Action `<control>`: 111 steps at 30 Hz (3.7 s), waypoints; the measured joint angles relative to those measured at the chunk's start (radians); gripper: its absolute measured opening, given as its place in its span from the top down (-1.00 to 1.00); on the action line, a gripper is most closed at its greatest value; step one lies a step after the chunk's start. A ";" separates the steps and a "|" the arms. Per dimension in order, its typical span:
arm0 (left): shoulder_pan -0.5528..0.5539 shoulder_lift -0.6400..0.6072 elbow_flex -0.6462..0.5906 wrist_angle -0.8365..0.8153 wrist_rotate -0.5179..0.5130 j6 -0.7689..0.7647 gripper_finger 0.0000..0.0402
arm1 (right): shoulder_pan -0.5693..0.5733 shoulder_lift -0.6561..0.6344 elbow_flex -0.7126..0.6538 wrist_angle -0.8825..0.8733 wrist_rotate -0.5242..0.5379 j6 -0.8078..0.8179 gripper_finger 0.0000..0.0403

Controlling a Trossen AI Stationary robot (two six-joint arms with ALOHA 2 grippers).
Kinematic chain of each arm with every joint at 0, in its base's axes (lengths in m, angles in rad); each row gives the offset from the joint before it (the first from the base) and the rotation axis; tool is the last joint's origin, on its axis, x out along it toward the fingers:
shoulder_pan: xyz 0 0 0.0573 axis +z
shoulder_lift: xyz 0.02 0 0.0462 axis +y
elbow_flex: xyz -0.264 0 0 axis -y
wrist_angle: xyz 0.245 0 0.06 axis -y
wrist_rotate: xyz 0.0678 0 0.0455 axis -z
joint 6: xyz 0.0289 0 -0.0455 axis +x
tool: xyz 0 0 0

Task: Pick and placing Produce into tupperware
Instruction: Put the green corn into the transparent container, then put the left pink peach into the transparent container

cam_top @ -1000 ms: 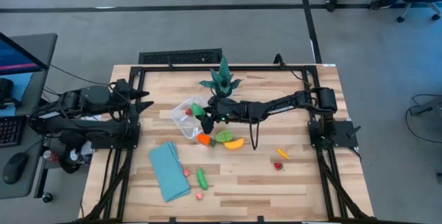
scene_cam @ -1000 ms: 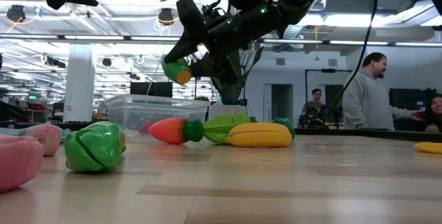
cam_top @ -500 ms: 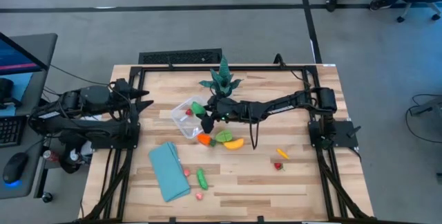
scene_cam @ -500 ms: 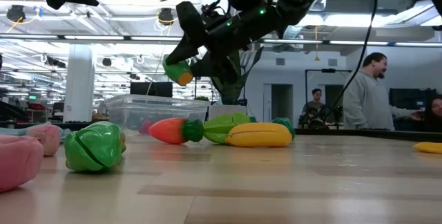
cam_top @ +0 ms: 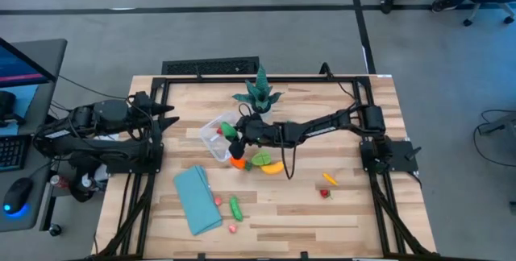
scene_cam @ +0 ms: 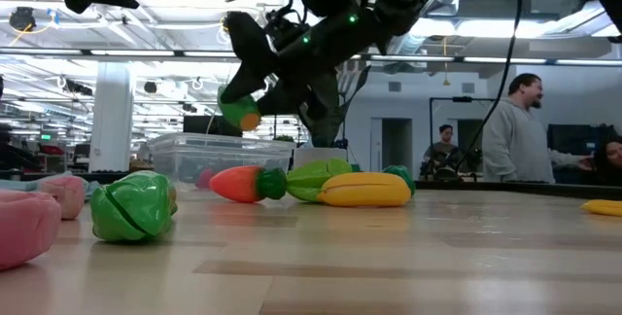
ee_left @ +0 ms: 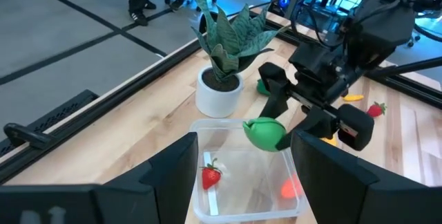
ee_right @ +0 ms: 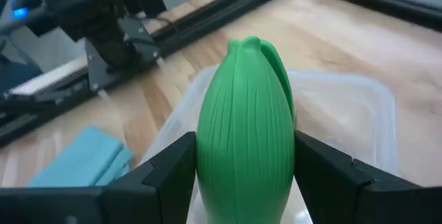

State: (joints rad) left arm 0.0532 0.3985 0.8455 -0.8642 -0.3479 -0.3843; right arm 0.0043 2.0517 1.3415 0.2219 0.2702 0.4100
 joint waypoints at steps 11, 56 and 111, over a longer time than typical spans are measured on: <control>0.000 0.000 0.000 -0.001 0.000 0.000 -0.12 | -0.007 0.000 0.000 -0.022 0.017 -0.003 -0.08; 0.000 0.000 0.000 -0.008 0.003 -0.038 -0.12 | -0.011 -0.004 0.000 -0.020 -0.099 0.001 -0.34; -0.216 0.219 -0.243 0.431 0.179 -0.083 -0.12 | 0.236 -0.563 -0.167 -0.872 0.011 0.033 -0.34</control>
State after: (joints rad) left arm -0.1625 0.6173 0.6025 -0.4336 -0.1692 -0.4673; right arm 0.2403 1.4888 1.1747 -0.6506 0.2811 0.4427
